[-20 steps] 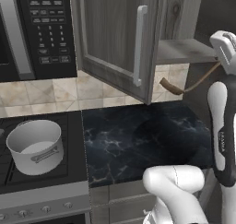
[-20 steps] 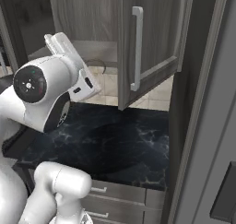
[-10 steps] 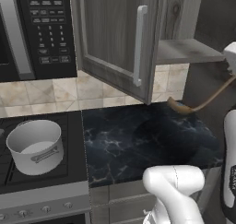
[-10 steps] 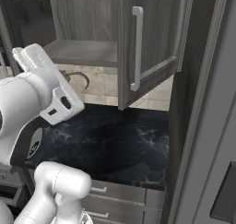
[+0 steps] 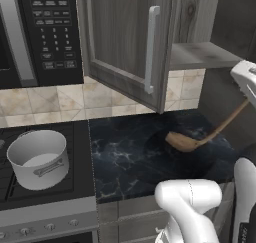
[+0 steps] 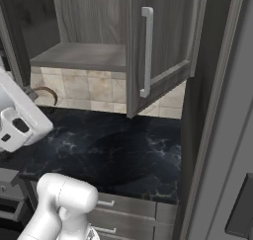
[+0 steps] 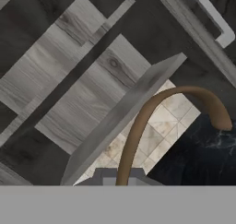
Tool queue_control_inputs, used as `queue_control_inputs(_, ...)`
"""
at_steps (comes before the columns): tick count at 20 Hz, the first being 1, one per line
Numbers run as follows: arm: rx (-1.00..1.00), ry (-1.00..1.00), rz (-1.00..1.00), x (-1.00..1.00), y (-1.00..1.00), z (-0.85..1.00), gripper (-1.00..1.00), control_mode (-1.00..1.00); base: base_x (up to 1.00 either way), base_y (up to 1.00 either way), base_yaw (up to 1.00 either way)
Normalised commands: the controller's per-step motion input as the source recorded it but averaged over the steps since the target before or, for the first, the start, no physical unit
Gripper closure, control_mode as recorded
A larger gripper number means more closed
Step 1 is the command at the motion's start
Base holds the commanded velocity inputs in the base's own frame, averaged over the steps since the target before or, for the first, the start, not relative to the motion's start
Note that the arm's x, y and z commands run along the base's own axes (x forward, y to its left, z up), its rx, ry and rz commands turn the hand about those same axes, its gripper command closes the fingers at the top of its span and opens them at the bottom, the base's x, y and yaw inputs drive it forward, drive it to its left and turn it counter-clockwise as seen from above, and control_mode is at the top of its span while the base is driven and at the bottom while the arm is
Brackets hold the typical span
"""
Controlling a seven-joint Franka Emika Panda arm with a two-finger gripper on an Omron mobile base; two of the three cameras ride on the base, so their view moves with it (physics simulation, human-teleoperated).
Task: Open the cabinet and move the ladle to the pot. Then close the cabinet.
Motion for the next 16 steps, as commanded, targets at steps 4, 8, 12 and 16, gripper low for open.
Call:
queue_control_inputs(4,-0.10,0.00,0.00,-0.25,0.68,0.00,1.00,-1.00,0.00,0.00,0.00)
queue_control_inputs(8,-0.09,0.03,0.00,-0.18,0.70,0.00,1.00,-1.00,0.00,0.00,0.00)
queue_control_inputs(12,-0.09,0.06,0.00,-0.12,0.69,0.00,1.00,-1.00,0.00,0.00,0.00)
queue_control_inputs(16,-0.07,0.10,0.00,0.00,0.66,0.00,1.00,-1.00,0.00,0.00,0.00)
